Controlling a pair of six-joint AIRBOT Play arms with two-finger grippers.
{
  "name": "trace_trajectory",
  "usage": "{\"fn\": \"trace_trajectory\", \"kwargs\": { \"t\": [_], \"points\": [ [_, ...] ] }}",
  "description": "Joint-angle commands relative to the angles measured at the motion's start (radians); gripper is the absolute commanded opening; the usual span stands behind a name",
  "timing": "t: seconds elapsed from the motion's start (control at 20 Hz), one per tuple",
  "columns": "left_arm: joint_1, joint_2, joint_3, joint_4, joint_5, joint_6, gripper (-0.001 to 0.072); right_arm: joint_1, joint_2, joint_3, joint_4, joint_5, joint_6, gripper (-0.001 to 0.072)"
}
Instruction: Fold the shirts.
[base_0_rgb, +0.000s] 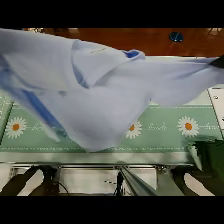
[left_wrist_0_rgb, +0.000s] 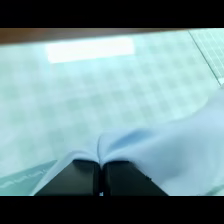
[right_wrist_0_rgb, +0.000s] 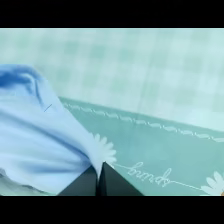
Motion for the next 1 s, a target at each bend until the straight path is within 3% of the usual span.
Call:
{"fn": "trace_trajectory", "kwargs": {
  "t": [0.0, 0.2, 0.4, 0.55, 0.65, 0.7, 0.75, 0.8, 0.95],
  "points": [
    [-0.097, -0.23, -0.103, -0.07, 0.111, 0.109, 0.0021, 0.061, -0.24, 0.0, -0.026, -0.079, -0.092, 0.0029],
    [-0.196, -0.483, -0.099, -0.07, 0.247, 0.161, 0.0021, 0.068, -0.466, 0.0, -0.025, -0.328, -0.135, 0.0029],
    [-0.202, -0.609, -0.096, -0.101, 0.404, 0.16, 0.0022, 0.068, -0.57, 0.0, -0.019, -0.522, -0.132, 0.003],
    [-0.202, -0.649, -0.096, -0.105, 0.488, 0.156, 0.0023, 0.068, -0.608, 0.0, -0.019, -0.575, -0.114, 0.003],
    [-0.202, -0.677, -0.096, -0.105, 0.445, 0.156, 0.0026, 0.068, -0.62, 0.0, -0.02, -0.563, -0.115, 0.003],
    [-0.202, -0.692, -0.096, -0.104, 0.397, 0.156, 0.0074, 0.068, -0.622, 0.0, -0.018, -0.559, -0.115, 0.0029],
    [-0.202, -0.706, -0.096, -0.103, 0.353, 0.156, 0.025, 0.068, -0.621, 0.0, -0.017, -0.557, -0.115, 0.003],
    [-0.195, -0.709, -0.096, -0.103, 0.321, 0.155, 0.0353, 0.068, -0.619, 0.0, -0.01, -0.552, -0.115, 0.003],
    [-0.122, -0.668, -0.055, -0.091, 0.218, 0.104, 0.0352, 0.068, -0.605, 0.0, 0.005, -0.53, -0.116, 0.003]
  ]
}}
